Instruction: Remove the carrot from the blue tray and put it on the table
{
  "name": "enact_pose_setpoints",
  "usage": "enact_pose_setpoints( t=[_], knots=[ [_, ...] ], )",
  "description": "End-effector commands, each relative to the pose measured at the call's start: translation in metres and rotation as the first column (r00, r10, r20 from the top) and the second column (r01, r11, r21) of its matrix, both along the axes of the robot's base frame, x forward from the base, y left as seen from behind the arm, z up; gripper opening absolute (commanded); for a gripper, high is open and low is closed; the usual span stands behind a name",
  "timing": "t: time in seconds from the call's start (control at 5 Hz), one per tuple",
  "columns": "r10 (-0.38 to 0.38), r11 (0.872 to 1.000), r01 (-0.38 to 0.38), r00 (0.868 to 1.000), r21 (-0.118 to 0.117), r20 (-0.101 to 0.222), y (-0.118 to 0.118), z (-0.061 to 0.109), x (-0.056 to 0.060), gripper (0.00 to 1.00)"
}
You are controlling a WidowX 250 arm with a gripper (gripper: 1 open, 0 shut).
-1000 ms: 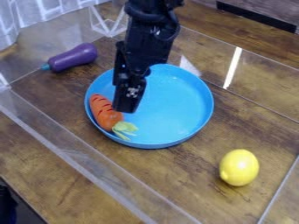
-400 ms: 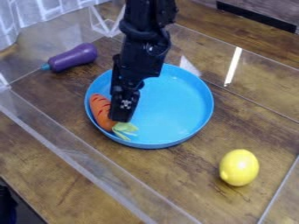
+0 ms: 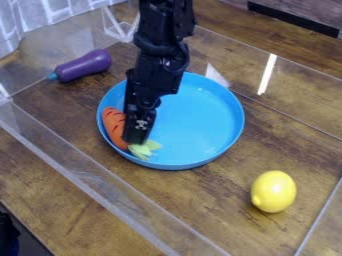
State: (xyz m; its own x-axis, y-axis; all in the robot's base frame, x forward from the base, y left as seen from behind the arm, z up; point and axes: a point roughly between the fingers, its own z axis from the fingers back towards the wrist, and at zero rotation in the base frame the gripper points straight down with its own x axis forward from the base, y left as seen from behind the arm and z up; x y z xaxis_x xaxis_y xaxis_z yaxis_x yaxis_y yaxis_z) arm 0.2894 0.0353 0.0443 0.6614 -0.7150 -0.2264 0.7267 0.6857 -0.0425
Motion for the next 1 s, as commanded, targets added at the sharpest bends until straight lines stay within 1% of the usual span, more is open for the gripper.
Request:
enact_pose_setpoints(
  t=[0.0,0.2,0.8],
  knots=[
    [0.03,1.0,-0.03,0.999,0.007,0.025,0.0107,0.0022,0.004,1.0],
    [0.041,0.999,-0.042,0.999,0.017,0.022,0.0128,-0.0014,0.0051,1.0],
    [0.062,0.997,-0.064,0.997,0.039,0.037,0.0165,-0.0074,0.0111,1.0]
  ],
)
